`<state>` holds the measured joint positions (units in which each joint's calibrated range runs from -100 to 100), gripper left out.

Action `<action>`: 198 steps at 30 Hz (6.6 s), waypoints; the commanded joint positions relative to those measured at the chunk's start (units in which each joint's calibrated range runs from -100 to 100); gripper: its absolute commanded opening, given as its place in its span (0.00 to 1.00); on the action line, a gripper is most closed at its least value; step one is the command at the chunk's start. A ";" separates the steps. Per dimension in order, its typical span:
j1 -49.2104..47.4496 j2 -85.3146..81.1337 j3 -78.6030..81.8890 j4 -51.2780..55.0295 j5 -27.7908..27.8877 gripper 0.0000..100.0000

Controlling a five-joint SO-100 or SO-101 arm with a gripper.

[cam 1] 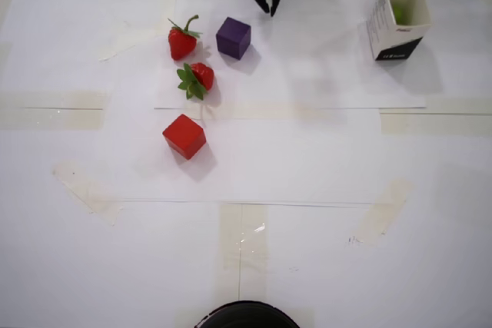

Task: Pick up the grapes and place them in the box.

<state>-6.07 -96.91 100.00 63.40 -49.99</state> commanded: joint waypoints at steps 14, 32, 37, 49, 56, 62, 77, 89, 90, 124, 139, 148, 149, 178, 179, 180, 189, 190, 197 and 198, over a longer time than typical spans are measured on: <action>0.11 -0.77 0.00 -6.37 0.98 0.00; 0.11 -0.77 0.00 0.08 0.93 0.00; 0.11 -0.77 0.00 0.16 0.78 0.00; 0.04 -0.77 0.00 0.24 0.78 0.00; 0.04 -0.77 0.00 0.24 0.78 0.00; 0.04 -0.77 0.00 0.24 0.78 0.00; 0.04 -0.77 0.00 0.24 0.78 0.00; 0.04 -0.77 0.00 0.24 0.78 0.00; 0.04 -0.77 0.00 0.24 0.78 0.00; 0.04 -0.77 0.00 0.24 0.78 0.00; 0.04 -0.77 0.00 0.24 0.78 0.00; 0.04 -0.77 0.00 0.24 0.78 0.00; 0.04 -0.77 0.00 0.24 0.78 0.00; 0.04 -0.77 0.00 0.24 0.78 0.00; 0.04 -0.77 0.00 0.24 0.78 0.00; 0.04 -0.77 0.00 0.24 0.78 0.00; 0.04 -0.77 0.00 0.24 0.78 0.00; 0.04 -0.77 0.00 0.24 0.78 0.00; 0.04 -0.77 0.00 0.24 0.78 0.00; 0.04 -0.77 0.00 0.24 0.78 0.00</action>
<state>-6.07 -96.91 100.00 63.08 -49.26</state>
